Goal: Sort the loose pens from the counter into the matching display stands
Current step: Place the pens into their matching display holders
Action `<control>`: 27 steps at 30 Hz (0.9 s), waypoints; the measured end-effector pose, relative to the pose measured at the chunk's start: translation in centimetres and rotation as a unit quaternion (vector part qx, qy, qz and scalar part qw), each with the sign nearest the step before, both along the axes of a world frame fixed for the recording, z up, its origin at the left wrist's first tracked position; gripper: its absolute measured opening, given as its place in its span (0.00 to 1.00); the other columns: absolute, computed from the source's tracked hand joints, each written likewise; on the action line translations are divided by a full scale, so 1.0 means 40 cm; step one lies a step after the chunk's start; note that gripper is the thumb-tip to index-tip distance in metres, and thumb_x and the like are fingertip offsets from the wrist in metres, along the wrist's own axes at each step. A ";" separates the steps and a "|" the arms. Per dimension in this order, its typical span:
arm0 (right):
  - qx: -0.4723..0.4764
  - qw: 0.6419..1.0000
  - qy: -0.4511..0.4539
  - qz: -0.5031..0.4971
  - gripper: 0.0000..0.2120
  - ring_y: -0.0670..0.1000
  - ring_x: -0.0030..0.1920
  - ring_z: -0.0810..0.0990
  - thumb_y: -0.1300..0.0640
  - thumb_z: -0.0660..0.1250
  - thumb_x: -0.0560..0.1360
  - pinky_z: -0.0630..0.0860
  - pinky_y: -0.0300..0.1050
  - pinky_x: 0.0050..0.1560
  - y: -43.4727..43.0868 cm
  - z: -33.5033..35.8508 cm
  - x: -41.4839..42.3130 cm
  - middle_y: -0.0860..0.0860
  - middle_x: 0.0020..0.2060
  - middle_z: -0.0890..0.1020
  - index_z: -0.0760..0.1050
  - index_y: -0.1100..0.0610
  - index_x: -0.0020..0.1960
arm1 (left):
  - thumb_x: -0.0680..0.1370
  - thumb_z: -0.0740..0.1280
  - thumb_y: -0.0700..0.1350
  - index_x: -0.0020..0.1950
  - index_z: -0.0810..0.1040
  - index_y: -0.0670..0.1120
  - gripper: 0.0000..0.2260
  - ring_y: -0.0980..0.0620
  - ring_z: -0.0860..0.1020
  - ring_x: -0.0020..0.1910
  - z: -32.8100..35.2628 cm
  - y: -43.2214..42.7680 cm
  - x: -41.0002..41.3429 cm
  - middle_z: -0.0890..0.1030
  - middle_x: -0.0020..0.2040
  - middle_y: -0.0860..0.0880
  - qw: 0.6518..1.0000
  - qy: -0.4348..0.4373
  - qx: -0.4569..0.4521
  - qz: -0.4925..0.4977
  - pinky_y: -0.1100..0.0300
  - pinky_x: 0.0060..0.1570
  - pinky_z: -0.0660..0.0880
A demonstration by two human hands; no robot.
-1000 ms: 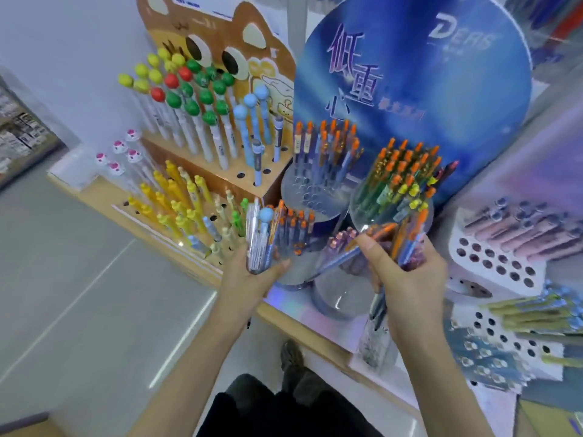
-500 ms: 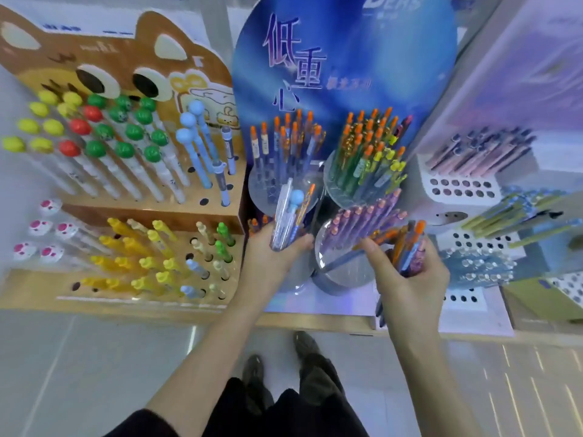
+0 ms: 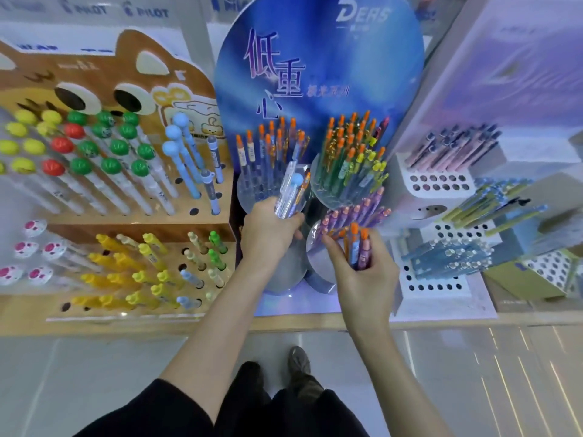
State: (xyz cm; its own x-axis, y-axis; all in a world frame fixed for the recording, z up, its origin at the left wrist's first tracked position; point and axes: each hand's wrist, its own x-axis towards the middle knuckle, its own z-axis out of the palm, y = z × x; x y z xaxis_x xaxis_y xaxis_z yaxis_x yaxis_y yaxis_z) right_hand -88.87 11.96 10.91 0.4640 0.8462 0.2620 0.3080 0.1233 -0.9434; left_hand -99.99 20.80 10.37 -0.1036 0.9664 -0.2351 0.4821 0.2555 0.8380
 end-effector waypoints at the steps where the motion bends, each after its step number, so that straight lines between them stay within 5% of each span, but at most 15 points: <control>1: 0.001 1.000 0.008 0.000 0.13 0.38 0.30 0.70 0.52 0.72 0.70 0.65 0.26 0.32 0.001 -0.008 -0.005 0.36 0.29 0.74 0.71 0.36 0.38 | 0.74 0.70 0.46 0.40 0.77 0.50 0.04 0.62 0.72 0.20 0.005 0.004 0.000 0.76 0.22 0.54 1.000 0.003 -0.008 -0.002 0.62 0.30 0.69; 5: 0.004 0.999 0.029 -0.017 0.14 0.37 0.31 0.73 0.56 0.74 0.70 0.67 0.26 0.35 0.014 -0.026 -0.016 0.35 0.30 0.77 0.72 0.40 0.39 | 0.74 0.73 0.45 0.38 0.73 0.50 0.09 0.61 0.72 0.20 0.013 -0.022 -0.013 0.75 0.22 0.54 0.996 -0.087 0.027 -0.023 0.65 0.25 0.69; 11: 0.007 0.999 0.007 -0.044 0.16 0.35 0.35 0.76 0.57 0.75 0.70 0.69 0.25 0.40 0.015 -0.053 -0.058 0.34 0.34 0.79 0.74 0.36 0.42 | 0.77 0.68 0.47 0.44 0.76 0.51 0.03 0.57 0.67 0.23 -0.003 -0.116 -0.088 0.71 0.25 0.54 0.963 -0.255 0.081 0.033 0.66 0.23 0.65; 15: -0.001 0.996 -0.027 -0.084 0.15 0.37 0.35 0.76 0.57 0.74 0.71 0.69 0.25 0.40 0.010 -0.082 -0.079 0.37 0.32 0.78 0.76 0.36 0.44 | 0.79 0.65 0.49 0.41 0.72 0.49 0.09 0.55 0.66 0.24 -0.012 -0.159 -0.137 0.70 0.27 0.54 0.961 -0.258 0.088 0.039 0.64 0.25 0.65; 18: 0.011 0.991 -0.068 -0.114 0.05 0.42 0.38 0.75 0.57 0.73 0.71 0.69 0.26 0.41 0.010 -0.101 -0.091 0.45 0.39 0.76 0.79 0.51 0.44 | 0.79 0.63 0.50 0.43 0.72 0.48 0.09 0.55 0.66 0.24 -0.023 -0.184 -0.166 0.69 0.26 0.53 0.963 -0.251 0.094 0.019 0.62 0.26 0.65; 27: -0.048 0.980 0.029 -0.193 0.08 0.40 0.30 0.72 0.55 0.73 0.72 0.74 0.42 0.36 0.002 -0.122 -0.090 0.38 0.27 0.75 0.79 0.60 0.44 | 0.80 0.60 0.44 0.50 0.70 0.42 0.05 0.53 0.65 0.25 -0.054 -0.195 -0.221 0.72 0.29 0.51 0.956 -0.283 0.078 -0.017 0.62 0.28 0.66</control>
State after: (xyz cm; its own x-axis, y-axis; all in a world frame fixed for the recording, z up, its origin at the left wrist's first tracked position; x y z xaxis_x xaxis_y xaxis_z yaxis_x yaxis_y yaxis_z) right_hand -92.47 12.03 6.04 0.7656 0.6246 0.1539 0.2601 -0.0818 -0.9621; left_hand -108.83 13.01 8.20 0.0289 0.9948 -0.0980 -0.0541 0.0994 0.9936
